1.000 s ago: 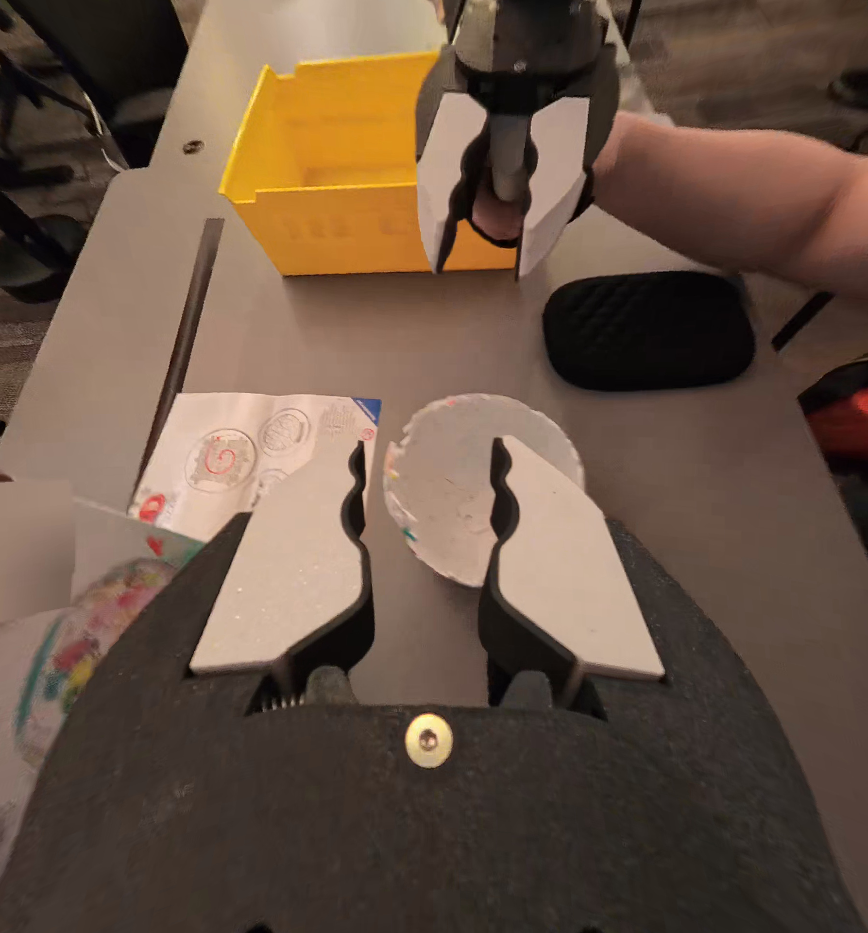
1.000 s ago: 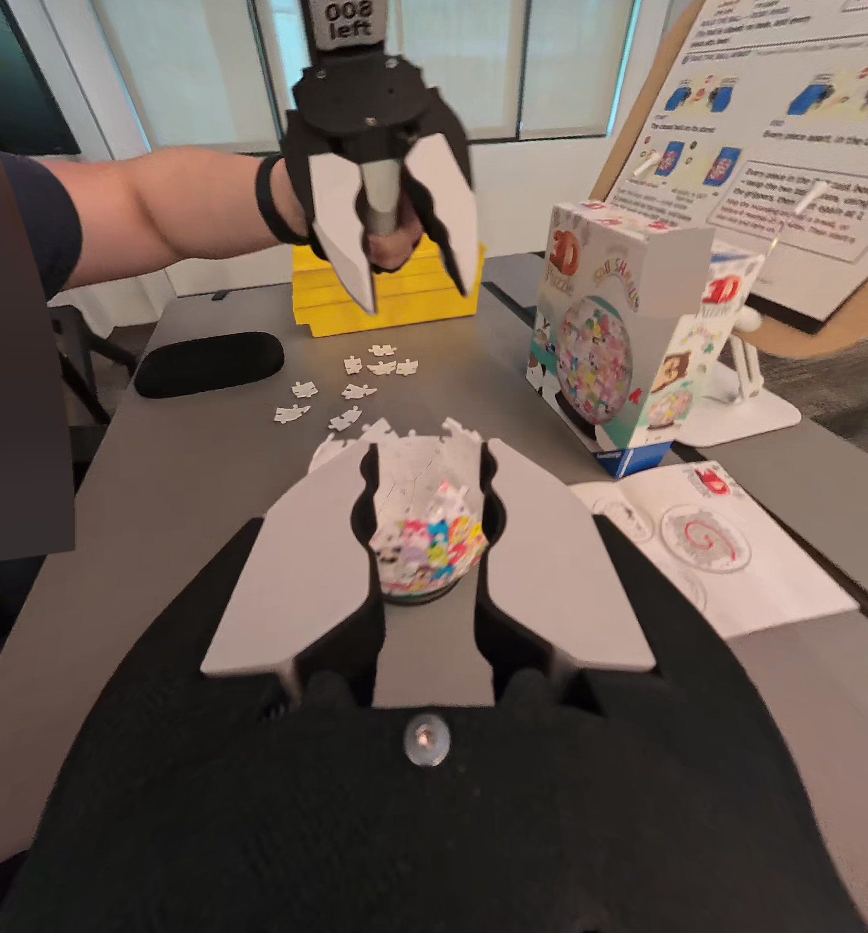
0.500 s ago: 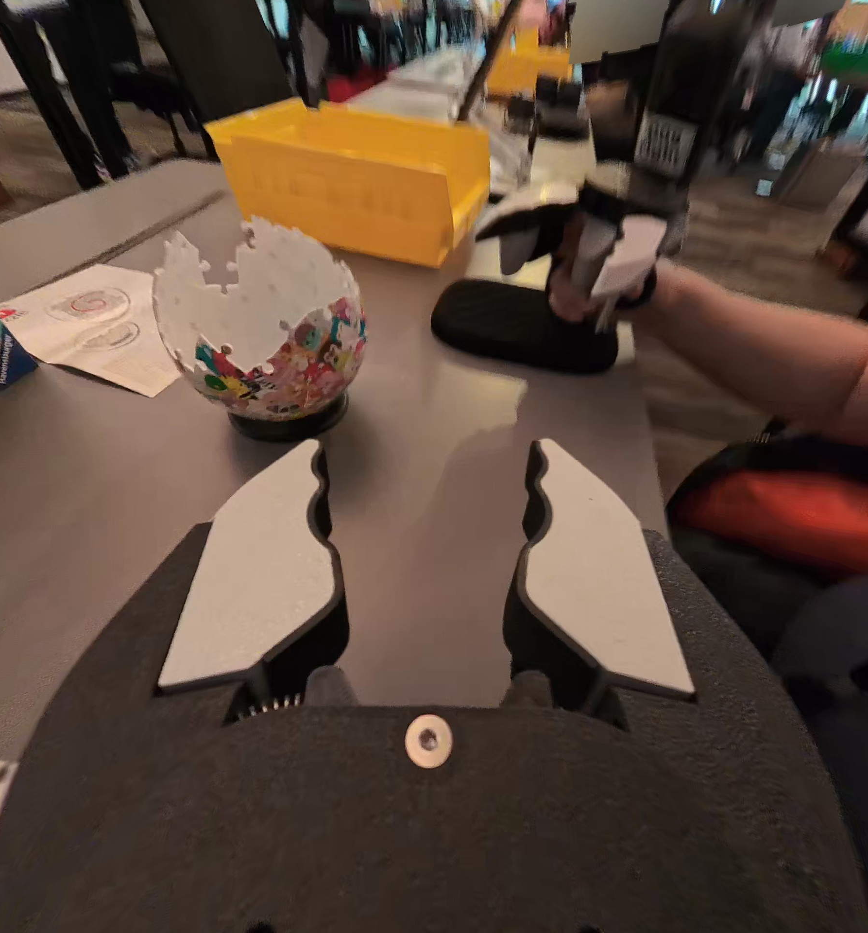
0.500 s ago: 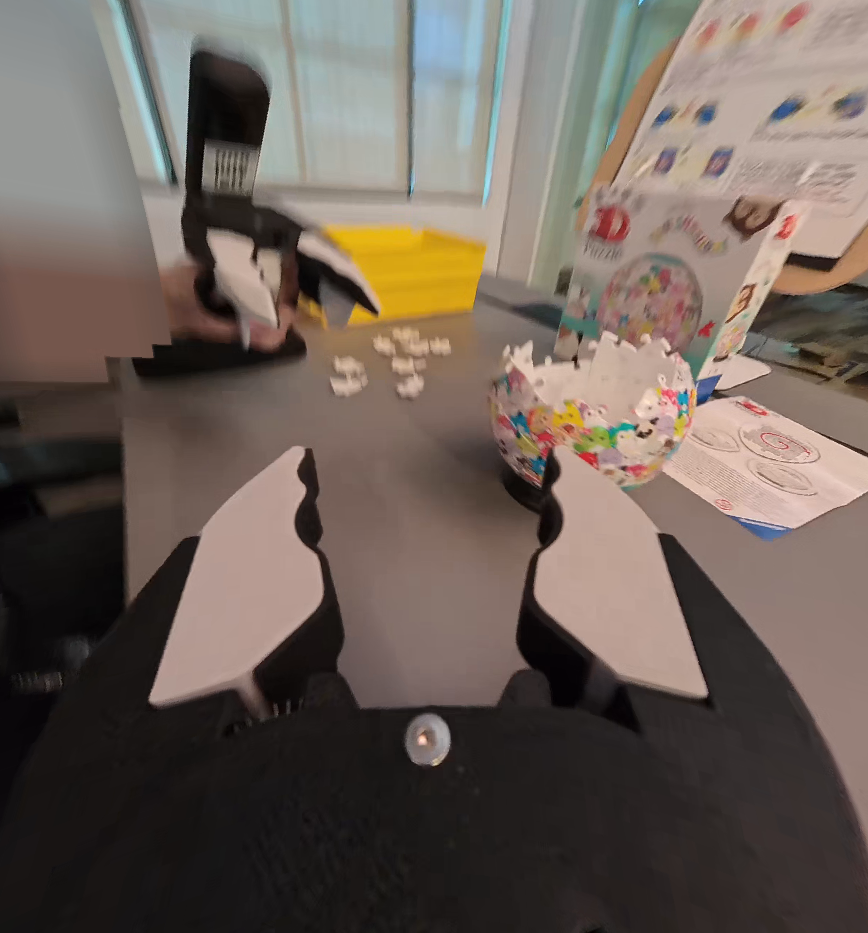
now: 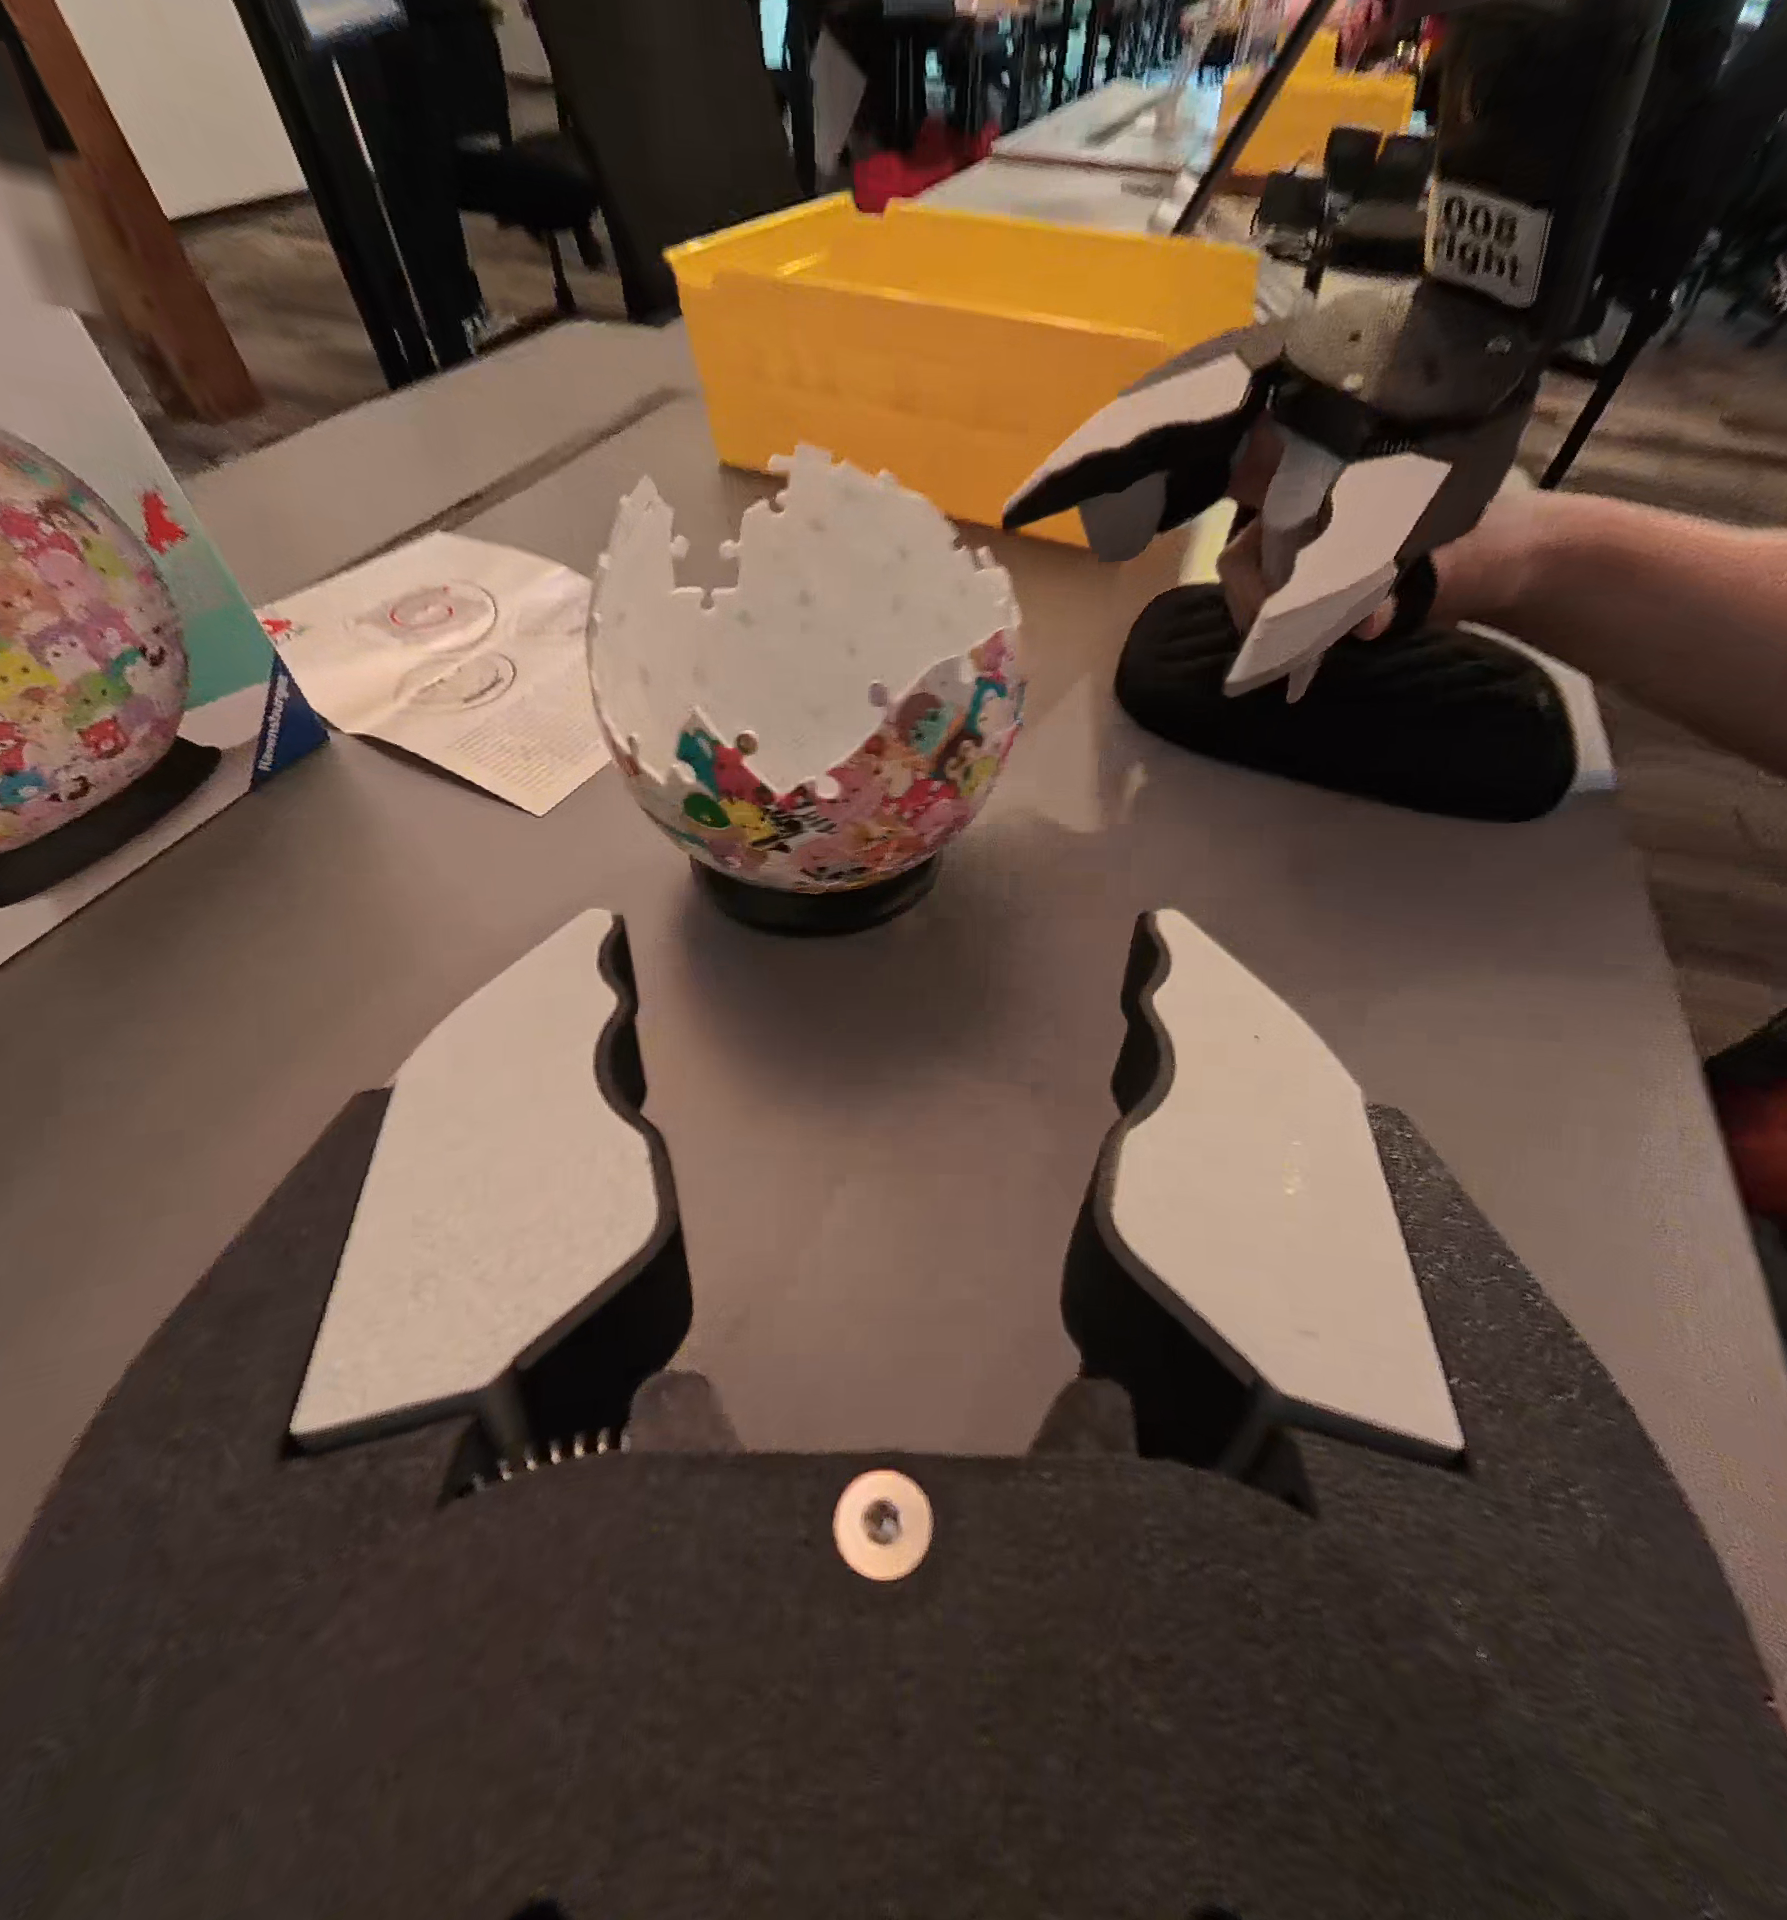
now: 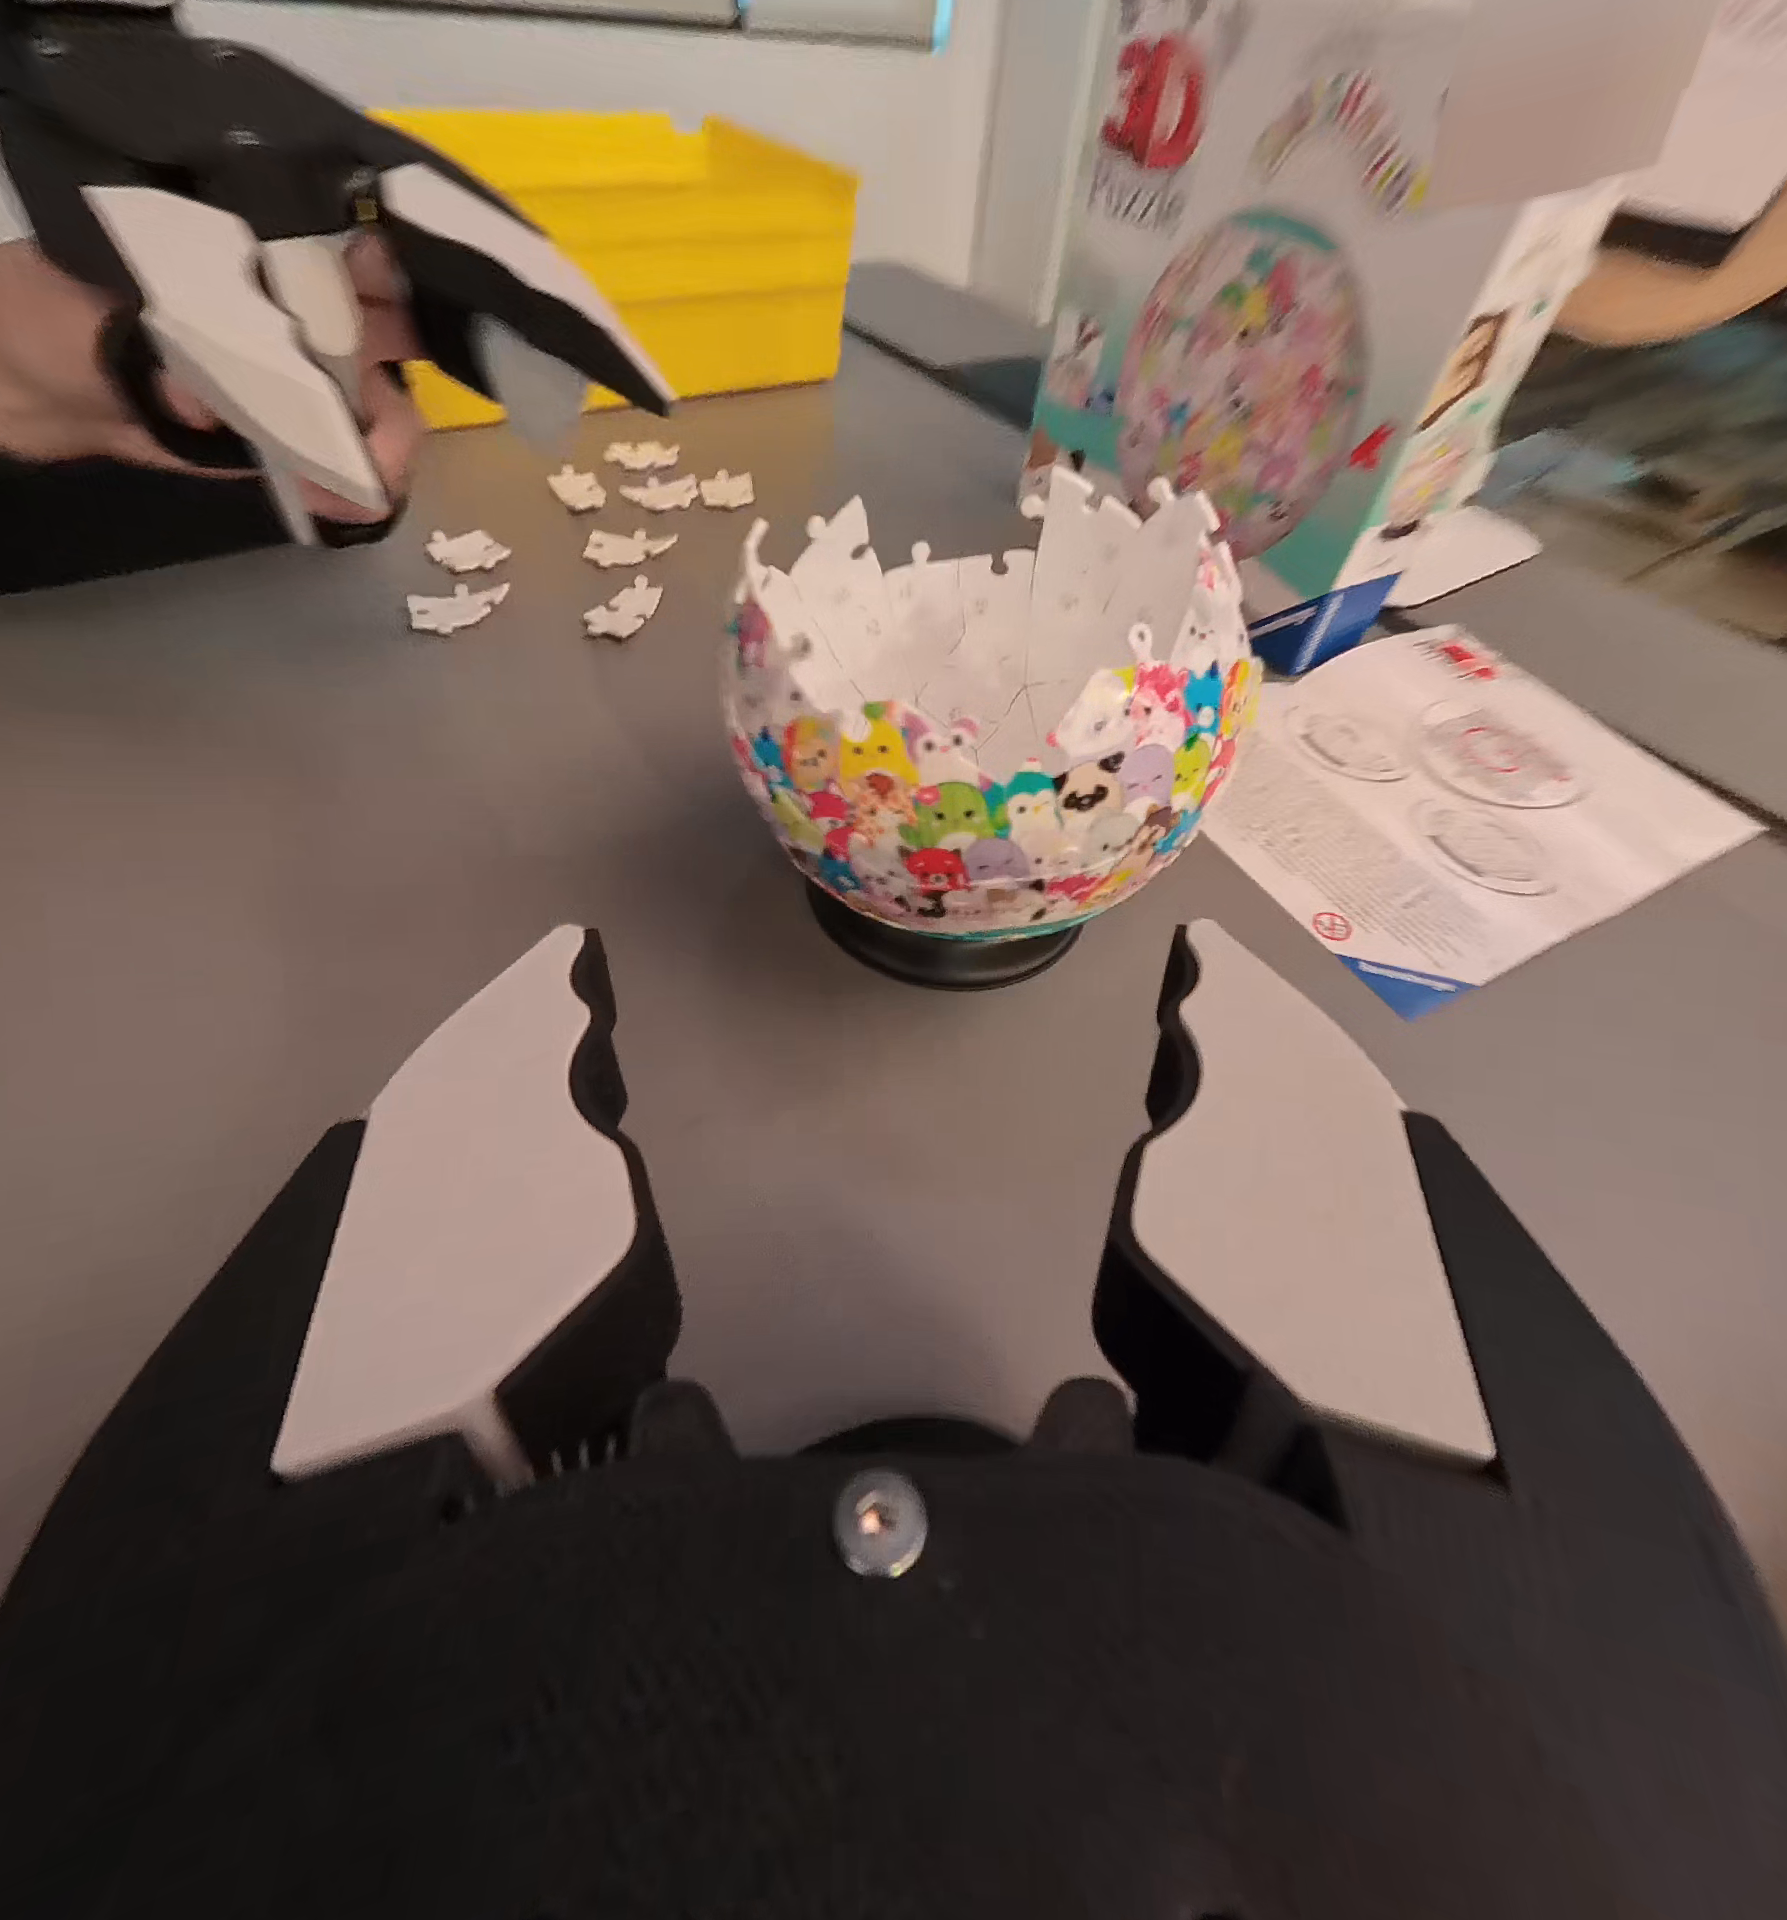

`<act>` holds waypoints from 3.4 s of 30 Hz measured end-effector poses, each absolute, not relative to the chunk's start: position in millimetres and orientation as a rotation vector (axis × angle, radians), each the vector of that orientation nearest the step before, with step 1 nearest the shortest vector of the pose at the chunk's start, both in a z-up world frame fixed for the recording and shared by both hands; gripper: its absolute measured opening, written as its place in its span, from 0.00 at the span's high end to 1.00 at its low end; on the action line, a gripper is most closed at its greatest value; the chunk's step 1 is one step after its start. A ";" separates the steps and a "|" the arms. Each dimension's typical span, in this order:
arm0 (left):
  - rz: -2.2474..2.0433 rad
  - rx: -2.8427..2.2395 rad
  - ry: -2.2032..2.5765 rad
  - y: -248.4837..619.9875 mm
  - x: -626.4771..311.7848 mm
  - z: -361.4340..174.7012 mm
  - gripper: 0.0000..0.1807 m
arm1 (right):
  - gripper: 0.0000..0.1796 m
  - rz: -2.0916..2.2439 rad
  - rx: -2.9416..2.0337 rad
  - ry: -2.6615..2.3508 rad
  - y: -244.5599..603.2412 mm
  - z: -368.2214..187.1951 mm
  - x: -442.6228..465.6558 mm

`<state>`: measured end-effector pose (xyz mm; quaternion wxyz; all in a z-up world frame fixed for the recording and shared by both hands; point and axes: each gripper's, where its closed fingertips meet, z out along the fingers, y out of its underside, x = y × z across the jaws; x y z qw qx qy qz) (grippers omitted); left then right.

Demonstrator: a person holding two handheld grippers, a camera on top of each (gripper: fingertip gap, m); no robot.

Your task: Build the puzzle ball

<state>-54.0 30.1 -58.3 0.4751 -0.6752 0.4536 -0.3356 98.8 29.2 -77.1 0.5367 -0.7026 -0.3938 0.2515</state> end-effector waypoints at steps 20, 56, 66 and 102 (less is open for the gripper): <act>-0.877 -1.604 1.513 84.8 -1.1 -109.2 0.49 | 0.44 0.601 -1.601 -1.299 86.1 -107.2 76.3; -1.328 -1.663 1.223 60.6 18.9 -64.3 0.48 | 0.42 0.873 -1.845 -1.319 69.3 -57.8 74.3; -1.620 -1.550 0.852 36.1 30.8 -18.5 0.48 | 0.41 0.867 -2.203 -1.451 44.4 -8.6 86.8; -1.061 -1.669 1.413 87.8 18.5 -106.4 0.51 | 0.42 0.871 -1.602 -1.351 96.8 -99.3 77.6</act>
